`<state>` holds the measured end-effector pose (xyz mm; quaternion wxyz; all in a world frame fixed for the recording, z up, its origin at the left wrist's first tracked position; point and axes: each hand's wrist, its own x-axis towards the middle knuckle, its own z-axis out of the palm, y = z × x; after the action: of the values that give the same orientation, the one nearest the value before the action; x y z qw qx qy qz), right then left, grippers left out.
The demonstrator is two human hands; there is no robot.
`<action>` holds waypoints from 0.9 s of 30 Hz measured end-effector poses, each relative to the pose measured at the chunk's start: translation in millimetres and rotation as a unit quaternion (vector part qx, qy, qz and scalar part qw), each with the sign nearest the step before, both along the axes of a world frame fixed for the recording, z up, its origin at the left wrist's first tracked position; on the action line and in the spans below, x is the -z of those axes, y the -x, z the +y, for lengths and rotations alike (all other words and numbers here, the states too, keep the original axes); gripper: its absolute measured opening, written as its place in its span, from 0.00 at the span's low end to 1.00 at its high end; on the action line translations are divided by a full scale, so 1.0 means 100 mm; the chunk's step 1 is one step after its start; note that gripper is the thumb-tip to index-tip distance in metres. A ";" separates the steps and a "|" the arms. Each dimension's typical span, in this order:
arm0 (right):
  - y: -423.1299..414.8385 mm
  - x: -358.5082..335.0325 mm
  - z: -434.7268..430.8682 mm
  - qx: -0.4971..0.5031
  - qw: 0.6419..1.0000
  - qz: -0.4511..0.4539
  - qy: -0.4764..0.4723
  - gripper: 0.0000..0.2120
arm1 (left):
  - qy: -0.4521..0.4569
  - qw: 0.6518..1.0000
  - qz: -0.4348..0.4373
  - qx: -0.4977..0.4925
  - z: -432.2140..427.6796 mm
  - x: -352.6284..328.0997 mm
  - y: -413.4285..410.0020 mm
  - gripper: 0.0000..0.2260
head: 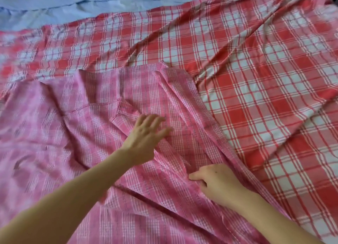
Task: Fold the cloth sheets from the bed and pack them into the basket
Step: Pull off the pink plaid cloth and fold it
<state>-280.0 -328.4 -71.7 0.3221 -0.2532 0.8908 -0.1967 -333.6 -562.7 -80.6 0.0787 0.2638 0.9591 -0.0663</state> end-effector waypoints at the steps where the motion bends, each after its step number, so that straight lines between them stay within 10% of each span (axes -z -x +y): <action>1: 0.02 -0.02 -0.01 -0.023 1.000 -0.004 -0.011 0.19 | 0.037 0.994 -0.078 0.068 0.09 -0.03 0.03 0.29; 6: 0.19 -0.07 -0.05 -0.070 0.995 -0.063 -0.034 0.17 | 0.175 0.948 -0.217 0.151 0.38 -0.14 0.26 0.06; 15: 0.98 -0.14 0.12 -0.037 0.988 -0.120 -0.087 0.09 | 0.171 0.974 -0.150 -0.006 -0.30 -0.83 1.28 0.10; 20: 1.85 0.19 -0.05 0.244 0.964 -0.068 0.084 0.16 | 0.013 0.986 -0.087 -0.141 -0.44 -1.06 1.60 0.03; 27: 2.55 0.80 -0.38 0.418 0.905 -0.012 0.083 0.18 | -0.265 0.938 -0.039 -0.222 -0.27 -0.74 1.58 0.08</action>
<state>-534.7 -366.9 -151.5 0.1989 0.1189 0.8912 -0.3899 -491.6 -590.0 -6.8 0.0559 0.0583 0.9722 0.2196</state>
